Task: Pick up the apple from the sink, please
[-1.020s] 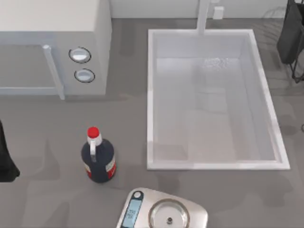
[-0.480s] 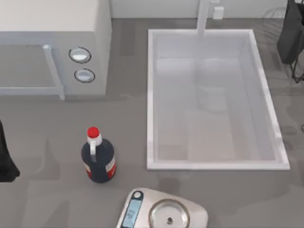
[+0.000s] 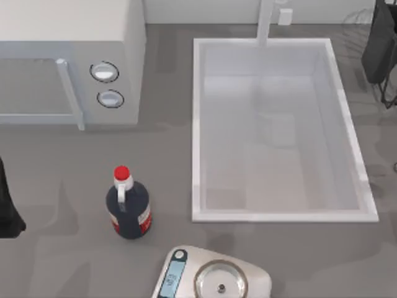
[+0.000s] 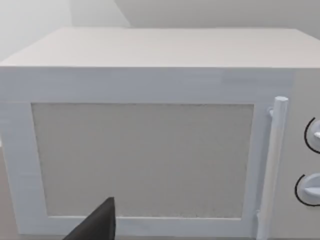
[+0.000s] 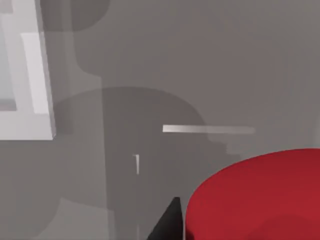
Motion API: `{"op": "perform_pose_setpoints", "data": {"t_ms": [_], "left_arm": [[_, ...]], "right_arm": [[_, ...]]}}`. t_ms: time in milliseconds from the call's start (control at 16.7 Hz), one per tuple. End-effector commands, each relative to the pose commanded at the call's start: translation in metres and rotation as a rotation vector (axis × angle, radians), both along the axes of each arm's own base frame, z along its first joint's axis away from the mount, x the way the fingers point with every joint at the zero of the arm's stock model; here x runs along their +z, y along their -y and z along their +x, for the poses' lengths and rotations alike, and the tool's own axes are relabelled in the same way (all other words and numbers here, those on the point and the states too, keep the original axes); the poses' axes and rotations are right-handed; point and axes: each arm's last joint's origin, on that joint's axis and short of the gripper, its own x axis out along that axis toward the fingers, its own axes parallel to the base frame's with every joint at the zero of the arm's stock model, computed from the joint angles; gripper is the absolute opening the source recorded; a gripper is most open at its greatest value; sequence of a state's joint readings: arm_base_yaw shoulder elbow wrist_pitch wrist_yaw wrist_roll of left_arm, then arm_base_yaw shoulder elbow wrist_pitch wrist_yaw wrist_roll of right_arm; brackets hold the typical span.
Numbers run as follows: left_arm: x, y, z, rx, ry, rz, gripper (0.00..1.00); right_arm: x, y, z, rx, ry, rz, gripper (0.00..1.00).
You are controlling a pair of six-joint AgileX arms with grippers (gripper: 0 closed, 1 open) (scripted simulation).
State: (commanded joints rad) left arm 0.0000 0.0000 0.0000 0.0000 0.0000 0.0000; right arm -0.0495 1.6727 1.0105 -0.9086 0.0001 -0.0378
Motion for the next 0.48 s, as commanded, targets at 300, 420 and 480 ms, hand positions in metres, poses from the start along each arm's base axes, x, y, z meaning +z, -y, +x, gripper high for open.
{"op": "perform_pose_setpoints", "data": {"t_ms": [300, 420, 480], "left_arm": [[0.0000, 0.0000, 0.0000, 0.000, 0.000, 0.000, 1.00], [0.0000, 0.0000, 0.0000, 0.000, 0.000, 0.000, 1.00], [0.0000, 0.0000, 0.0000, 0.000, 0.000, 0.000, 1.00]], "right_arm": [[0.0000, 0.0000, 0.0000, 0.000, 0.000, 0.000, 0.60], [0.0000, 0.0000, 0.0000, 0.000, 0.000, 0.000, 0.75], [0.0000, 0.0000, 0.0000, 0.000, 0.000, 0.000, 0.83]]}}
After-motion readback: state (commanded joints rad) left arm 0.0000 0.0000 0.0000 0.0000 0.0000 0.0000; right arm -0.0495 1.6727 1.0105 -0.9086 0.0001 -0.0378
